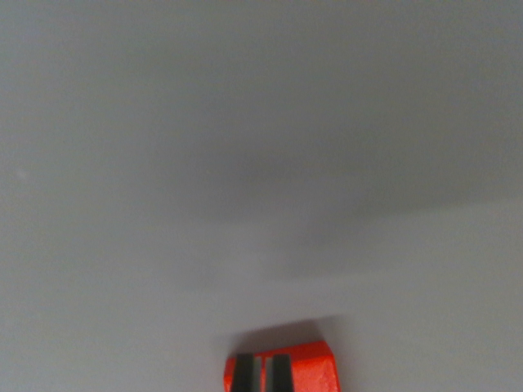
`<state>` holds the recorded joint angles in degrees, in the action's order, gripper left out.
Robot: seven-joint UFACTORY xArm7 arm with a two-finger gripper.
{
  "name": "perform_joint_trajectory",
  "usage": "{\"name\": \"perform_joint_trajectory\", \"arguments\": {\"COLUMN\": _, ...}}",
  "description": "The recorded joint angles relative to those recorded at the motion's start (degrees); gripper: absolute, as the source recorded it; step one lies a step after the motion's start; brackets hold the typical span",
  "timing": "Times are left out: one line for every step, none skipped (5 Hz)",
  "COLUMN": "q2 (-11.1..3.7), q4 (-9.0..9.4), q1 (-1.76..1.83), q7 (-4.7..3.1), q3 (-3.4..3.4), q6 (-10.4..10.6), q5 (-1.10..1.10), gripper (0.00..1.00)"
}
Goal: Reach red block
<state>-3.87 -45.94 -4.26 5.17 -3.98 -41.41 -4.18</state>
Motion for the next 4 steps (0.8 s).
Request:
{"name": "perform_joint_trajectory", "arguments": {"q2": -0.04, "q4": 2.00, "q1": -0.18, "q7": 0.12, "q3": -0.18, "q6": 2.03, "q5": -0.14, "gripper": 0.00}}
{"name": "perform_joint_trajectory", "arguments": {"q2": -0.04, "q4": 2.00, "q1": -0.18, "q7": 0.12, "q3": -0.18, "q6": 2.03, "q5": -0.14, "gripper": 0.00}}
{"name": "perform_joint_trajectory", "arguments": {"q2": -0.09, "q4": 3.92, "q1": -0.36, "q7": 0.24, "q3": -0.35, "q6": 3.98, "q5": -0.27, "gripper": 0.00}}
{"name": "perform_joint_trajectory", "arguments": {"q2": -0.09, "q4": 3.92, "q1": -0.36, "q7": 0.24, "q3": -0.35, "q6": 3.98, "q5": -0.27, "gripper": 0.00}}
